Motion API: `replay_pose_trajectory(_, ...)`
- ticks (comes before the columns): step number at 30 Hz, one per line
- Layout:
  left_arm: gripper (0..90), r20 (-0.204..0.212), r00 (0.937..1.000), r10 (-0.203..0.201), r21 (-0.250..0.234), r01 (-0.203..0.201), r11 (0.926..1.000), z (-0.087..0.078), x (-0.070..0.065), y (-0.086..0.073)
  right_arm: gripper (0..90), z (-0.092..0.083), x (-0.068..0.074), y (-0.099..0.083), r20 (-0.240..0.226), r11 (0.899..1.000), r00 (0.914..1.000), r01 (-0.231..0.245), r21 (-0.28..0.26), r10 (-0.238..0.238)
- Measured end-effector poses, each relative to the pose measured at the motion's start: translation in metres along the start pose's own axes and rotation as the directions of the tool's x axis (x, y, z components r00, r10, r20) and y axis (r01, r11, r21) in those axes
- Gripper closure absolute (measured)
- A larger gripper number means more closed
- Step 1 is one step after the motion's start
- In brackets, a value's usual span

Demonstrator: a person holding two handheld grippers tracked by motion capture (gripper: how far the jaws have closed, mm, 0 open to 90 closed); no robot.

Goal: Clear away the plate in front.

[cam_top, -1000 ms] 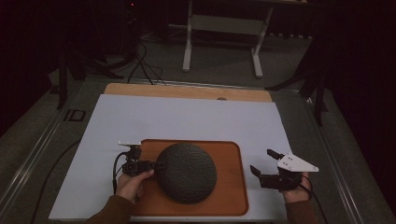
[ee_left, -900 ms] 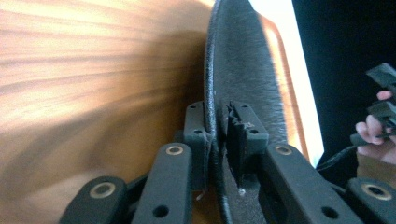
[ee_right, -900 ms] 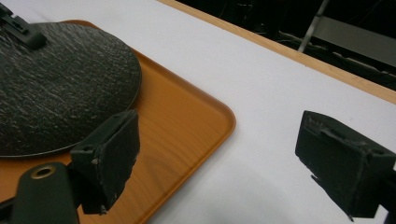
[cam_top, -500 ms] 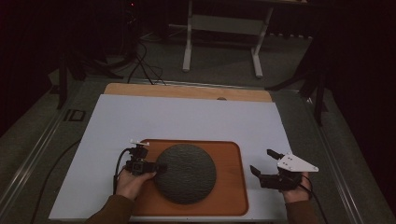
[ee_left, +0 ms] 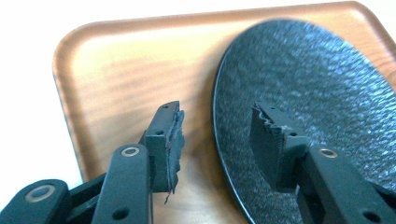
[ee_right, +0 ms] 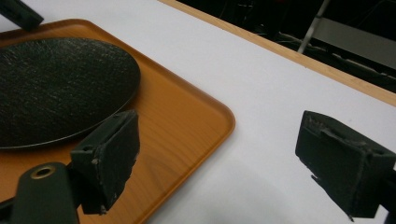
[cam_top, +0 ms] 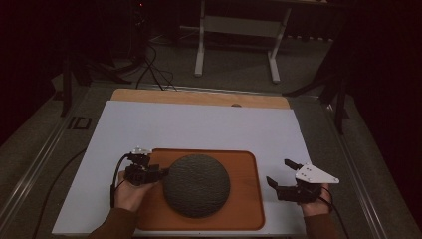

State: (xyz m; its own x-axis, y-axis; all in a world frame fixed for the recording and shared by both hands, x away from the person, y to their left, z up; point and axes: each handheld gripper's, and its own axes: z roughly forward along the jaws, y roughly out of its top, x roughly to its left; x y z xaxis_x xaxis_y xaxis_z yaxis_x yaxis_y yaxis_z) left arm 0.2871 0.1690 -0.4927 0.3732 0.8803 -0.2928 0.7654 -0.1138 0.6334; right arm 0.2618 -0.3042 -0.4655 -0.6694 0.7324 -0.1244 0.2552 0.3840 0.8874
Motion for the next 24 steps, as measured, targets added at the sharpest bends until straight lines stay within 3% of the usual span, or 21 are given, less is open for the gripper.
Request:
replay_pose_trajectory(4, 49.7, 0.001, 0.9987, 0.051, -0.071, -0.051, 0.9962, -0.009, -0.001, 0.002, 13.4, 0.000, -0.001, 0.000, 0.001, 1.000, 1.0000, 0.000, 0.000, 0.000)
replay_pose_trajectory(7, 48.9, 0.026, 0.9987, 0.045, -0.119, -0.042, 0.9921, -0.016, 0.003, 0.003, 13.4, -0.001, -0.001, 0.000, 0.000, 1.000, 1.0000, 0.000, 0.000, 0.000)
replay_pose_trajectory(9, 48.4, 0.015, 0.9987, 0.050, -0.153, -0.047, 0.9871, -0.022, 0.007, 0.003, 13.4, -0.001, -0.001, 0.000, 0.000, 1.000, 1.0000, 0.001, -0.002, -0.001)
replay_pose_trajectory(14, 46.5, -0.041, 0.9944, 0.097, -0.228, -0.104, 0.9682, -0.036, 0.012, 0.001, 13.4, -0.002, -0.003, -0.001, 0.003, 1.000, 1.0000, -0.007, -0.007, 0.007)
replay_pose_trajectory(24, 40.3, -0.096, 0.9918, 0.084, -0.348, -0.113, 0.9305, -0.057, 0.027, -0.003, 11.9, -0.007, -0.006, -0.001, 0.006, 1.000, 0.9999, -0.015, -0.020, 0.015)
